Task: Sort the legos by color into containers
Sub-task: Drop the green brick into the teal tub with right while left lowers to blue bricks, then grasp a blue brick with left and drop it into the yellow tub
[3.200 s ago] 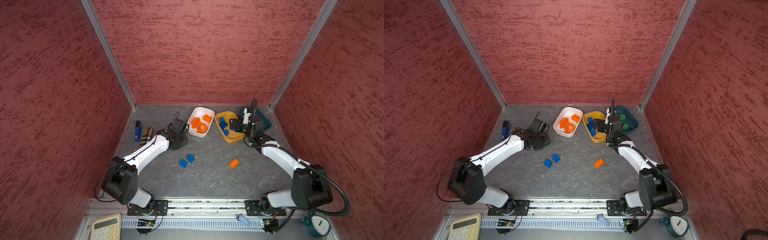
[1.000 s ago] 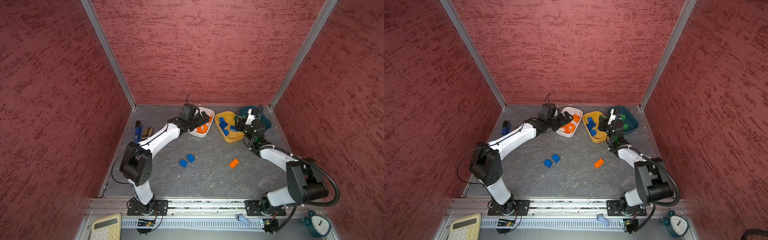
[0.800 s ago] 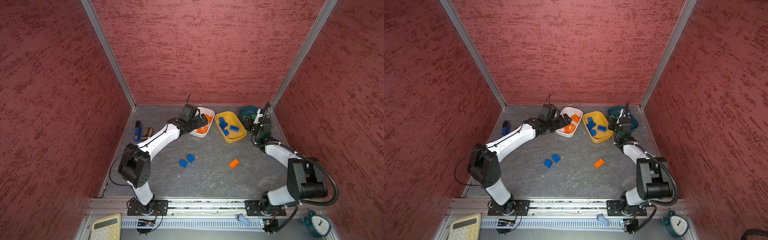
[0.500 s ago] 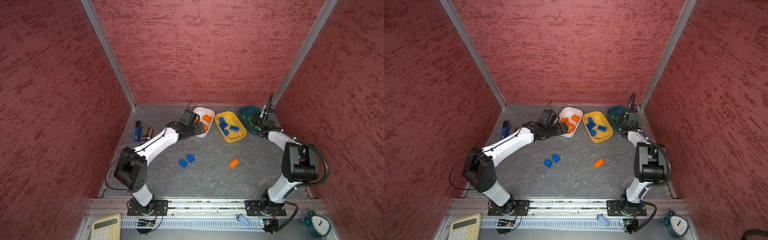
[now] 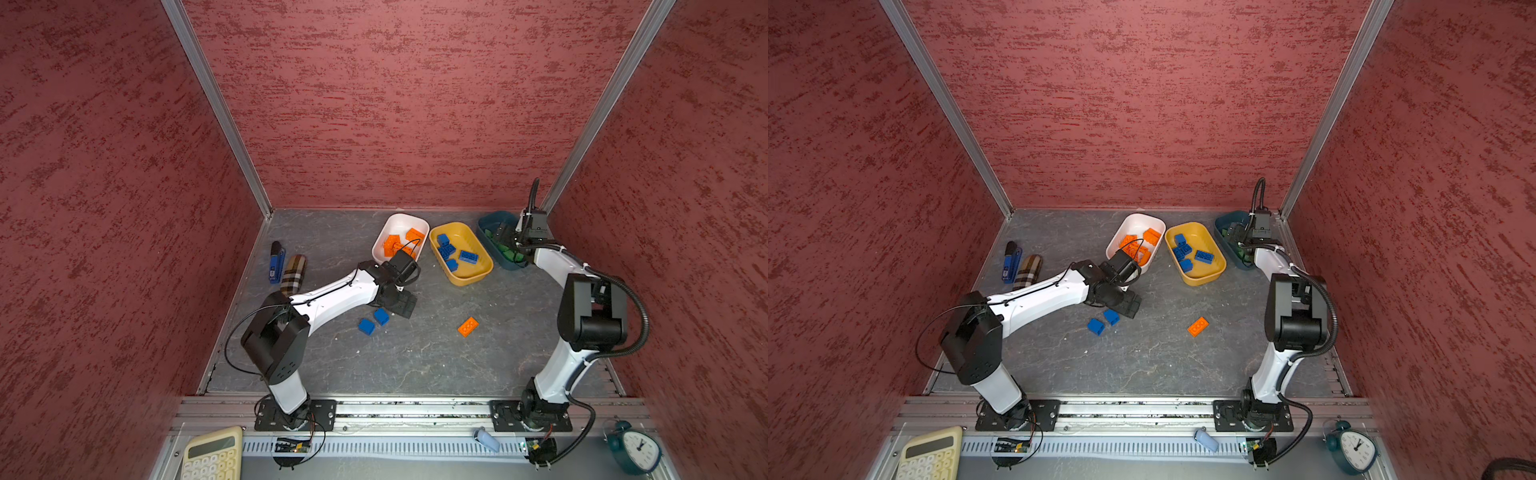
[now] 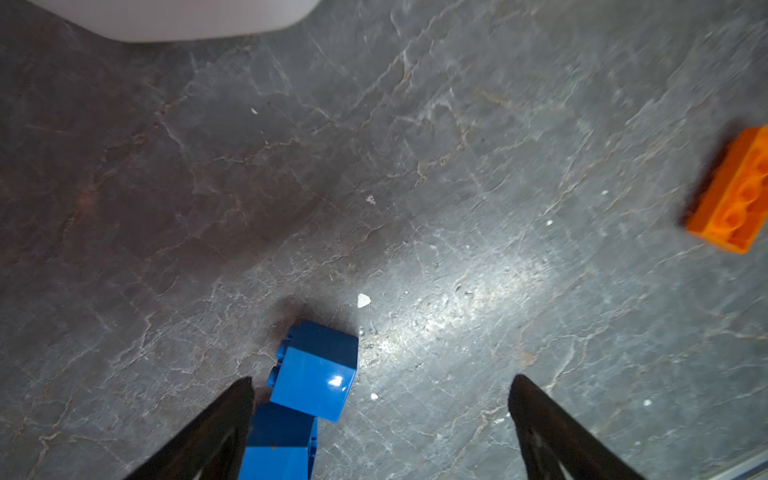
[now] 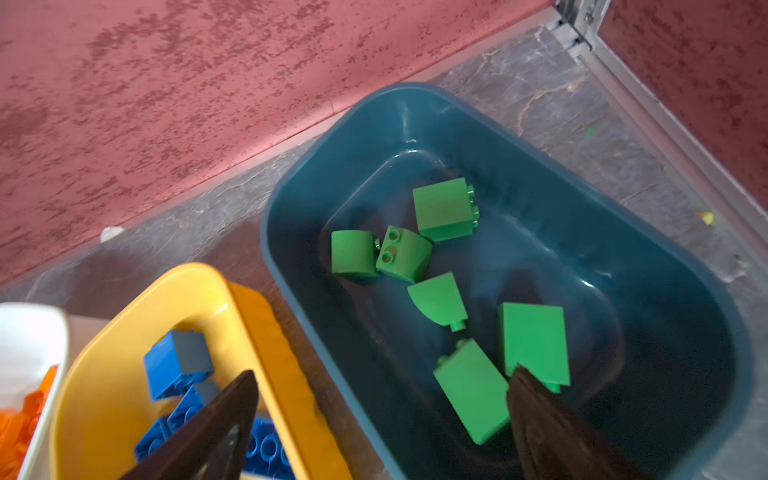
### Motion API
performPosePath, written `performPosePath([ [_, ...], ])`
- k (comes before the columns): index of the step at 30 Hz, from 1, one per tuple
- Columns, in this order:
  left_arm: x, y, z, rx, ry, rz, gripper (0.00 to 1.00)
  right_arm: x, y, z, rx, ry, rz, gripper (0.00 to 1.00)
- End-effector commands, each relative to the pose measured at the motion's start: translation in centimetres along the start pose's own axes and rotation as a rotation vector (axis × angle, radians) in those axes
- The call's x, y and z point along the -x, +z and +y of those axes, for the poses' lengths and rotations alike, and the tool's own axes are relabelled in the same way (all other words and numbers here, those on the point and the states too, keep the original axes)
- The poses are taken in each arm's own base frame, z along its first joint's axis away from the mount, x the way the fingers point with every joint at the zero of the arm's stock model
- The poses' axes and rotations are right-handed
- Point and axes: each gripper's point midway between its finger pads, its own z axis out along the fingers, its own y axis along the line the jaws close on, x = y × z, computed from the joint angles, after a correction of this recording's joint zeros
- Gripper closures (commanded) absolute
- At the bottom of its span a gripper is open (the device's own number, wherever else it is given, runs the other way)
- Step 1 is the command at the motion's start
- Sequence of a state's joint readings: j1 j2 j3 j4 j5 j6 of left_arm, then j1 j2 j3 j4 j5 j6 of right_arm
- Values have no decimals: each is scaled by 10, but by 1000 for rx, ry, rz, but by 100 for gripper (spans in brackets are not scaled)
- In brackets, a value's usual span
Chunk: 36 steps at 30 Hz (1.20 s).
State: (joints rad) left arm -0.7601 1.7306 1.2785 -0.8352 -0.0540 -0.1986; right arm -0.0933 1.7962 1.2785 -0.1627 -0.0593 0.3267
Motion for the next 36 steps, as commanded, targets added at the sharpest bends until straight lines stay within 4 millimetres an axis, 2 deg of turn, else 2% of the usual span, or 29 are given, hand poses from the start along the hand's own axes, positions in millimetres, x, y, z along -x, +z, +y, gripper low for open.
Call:
performPosePath([
  [1, -10, 11, 13, 42, 49, 59, 6, 7, -32, 15, 53, 7, -26, 1],
  [8, -20, 23, 15, -83, 15, 109, 10, -5, -64, 18, 90, 32, -50, 1],
  [14, -34, 31, 15, -88, 57, 161, 17, -14, -69, 14, 83, 50, -43, 1],
  [19, -33, 42, 22, -53, 79, 151, 19, -15, -69, 17, 106, 73, -45, 1],
  [22, -32, 49, 26, -29, 85, 156, 25, -16, -70, 20, 117, 73, -40, 1],
  [26, -31, 54, 27, -9, 86, 149, 39, -17, -74, 26, 134, 53, -34, 1],
  [32, -27, 51, 30, 4, 72, 116, 56, -23, -77, 30, 140, 34, -22, 1],
  [36, -12, 42, 24, -20, 54, 62, 61, -28, -79, 37, 167, 9, -12, 1],
])
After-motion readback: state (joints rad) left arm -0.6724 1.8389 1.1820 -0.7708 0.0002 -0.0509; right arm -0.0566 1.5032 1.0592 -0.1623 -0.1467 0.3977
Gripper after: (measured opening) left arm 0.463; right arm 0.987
